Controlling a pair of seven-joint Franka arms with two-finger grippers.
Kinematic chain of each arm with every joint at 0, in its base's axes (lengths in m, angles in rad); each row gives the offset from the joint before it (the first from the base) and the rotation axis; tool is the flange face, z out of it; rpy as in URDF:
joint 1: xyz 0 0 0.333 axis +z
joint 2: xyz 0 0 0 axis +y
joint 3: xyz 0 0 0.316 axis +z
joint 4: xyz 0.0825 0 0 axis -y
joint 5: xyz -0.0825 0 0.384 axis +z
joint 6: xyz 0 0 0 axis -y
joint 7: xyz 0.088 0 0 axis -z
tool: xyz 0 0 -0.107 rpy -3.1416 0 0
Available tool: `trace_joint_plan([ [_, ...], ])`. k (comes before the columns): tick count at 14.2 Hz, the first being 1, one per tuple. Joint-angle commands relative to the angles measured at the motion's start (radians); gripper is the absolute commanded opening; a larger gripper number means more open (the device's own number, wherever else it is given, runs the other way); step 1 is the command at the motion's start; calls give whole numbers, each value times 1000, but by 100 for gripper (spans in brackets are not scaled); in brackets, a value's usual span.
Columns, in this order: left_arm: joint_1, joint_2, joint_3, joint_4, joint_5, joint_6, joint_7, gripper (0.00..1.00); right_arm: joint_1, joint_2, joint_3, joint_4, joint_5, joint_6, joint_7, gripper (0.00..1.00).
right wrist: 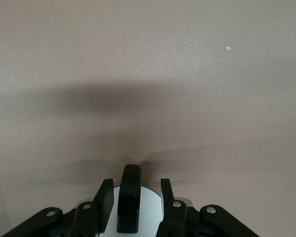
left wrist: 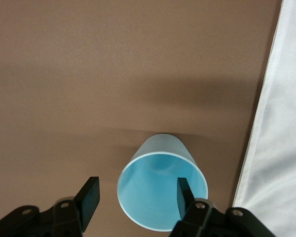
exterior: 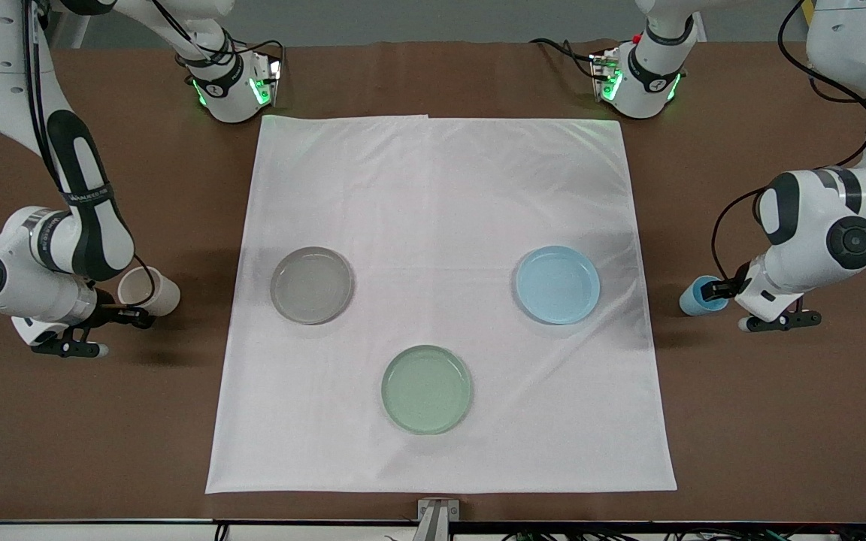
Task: Place blue cup in blue plate and white mug in gray plate
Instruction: 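Close the right gripper on the mug rim while the left gripper grips the cup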
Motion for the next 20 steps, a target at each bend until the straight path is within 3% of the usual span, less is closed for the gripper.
trace_joint_plan([
  [1, 3, 2, -4, -4, 18, 10, 10, 72, -9, 4, 9, 10, 12, 2, -20, 40],
  [6, 3, -3, -4, -4, 18, 5, 10, 71, -9, 4, 9, 13, 12, 2, -20, 28],
  [12, 6, 3, -4, -5, 18, 5, 10, 70, -5, 1, 9, 16, 12, -2, -23, 6],
  [16, 4, 6, -4, -5, 18, -3, 11, 70, 43, -75, 11, 21, 12, -80, -30, 3],
  [20, 4, -3, -4, -5, 18, -30, 11, 70, 185, -166, 11, 27, 11, -228, 18, 3],
])
